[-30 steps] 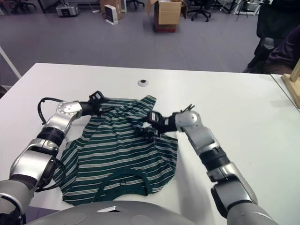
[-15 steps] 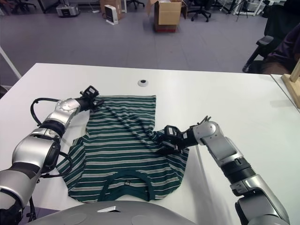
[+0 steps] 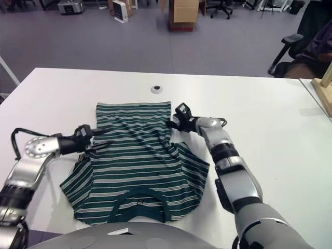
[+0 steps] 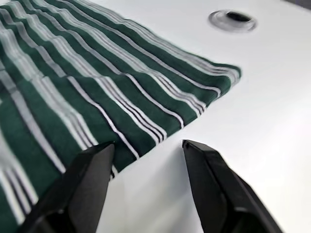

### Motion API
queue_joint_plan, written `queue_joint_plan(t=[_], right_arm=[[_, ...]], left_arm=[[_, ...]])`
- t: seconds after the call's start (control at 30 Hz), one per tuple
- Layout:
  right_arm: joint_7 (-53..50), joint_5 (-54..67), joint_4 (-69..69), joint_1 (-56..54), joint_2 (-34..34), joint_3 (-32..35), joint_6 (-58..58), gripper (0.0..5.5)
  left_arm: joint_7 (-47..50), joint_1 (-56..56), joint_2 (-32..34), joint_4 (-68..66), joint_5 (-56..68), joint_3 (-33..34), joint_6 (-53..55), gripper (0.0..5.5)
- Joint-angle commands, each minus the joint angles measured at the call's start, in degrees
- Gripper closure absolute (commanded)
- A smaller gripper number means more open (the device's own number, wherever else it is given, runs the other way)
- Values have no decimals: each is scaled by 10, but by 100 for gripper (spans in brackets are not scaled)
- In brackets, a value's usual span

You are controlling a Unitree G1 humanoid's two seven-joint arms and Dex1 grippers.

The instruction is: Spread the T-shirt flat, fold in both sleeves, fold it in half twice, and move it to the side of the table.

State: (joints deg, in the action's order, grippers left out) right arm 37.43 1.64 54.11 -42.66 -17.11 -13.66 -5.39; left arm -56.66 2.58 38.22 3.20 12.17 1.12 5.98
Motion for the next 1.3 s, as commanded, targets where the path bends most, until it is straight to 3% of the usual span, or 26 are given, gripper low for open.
queue_joint_plan(t=[0.03, 0.27, 0.4, 0.63, 0.73, 0.83, 1.23, 1.3], right_arm=[[-98, -107, 142, -30, -13, -47, 63, 291], [-213, -190, 212, -37, -76, -64, 92, 291], [-253, -145, 201, -63, -78, 4, 150, 291], [-222, -52, 137, -77, -104, 123, 218, 291], [-209, -18, 70, 4, -145, 169, 194, 286], [-213, -20, 4, 62, -129, 169, 168, 286], [-206, -8, -207, 174, -91, 169, 70, 286], [-207, 1, -270, 221, -91, 178, 44, 286]], left_arm=[[69, -88, 20, 140, 78, 126, 137, 331], [147, -183, 0, 203, 60, 101, 239, 331], [204, -175, -33, 157, 28, 53, 268, 331], [253, -189, -116, 135, 108, 81, 365, 331], [255, -202, -136, 156, 158, 93, 403, 420], [260, -199, -154, 153, 198, 109, 418, 503], [312, -161, -176, 71, 175, 81, 380, 503], [318, -158, -179, 73, 175, 85, 368, 548]])
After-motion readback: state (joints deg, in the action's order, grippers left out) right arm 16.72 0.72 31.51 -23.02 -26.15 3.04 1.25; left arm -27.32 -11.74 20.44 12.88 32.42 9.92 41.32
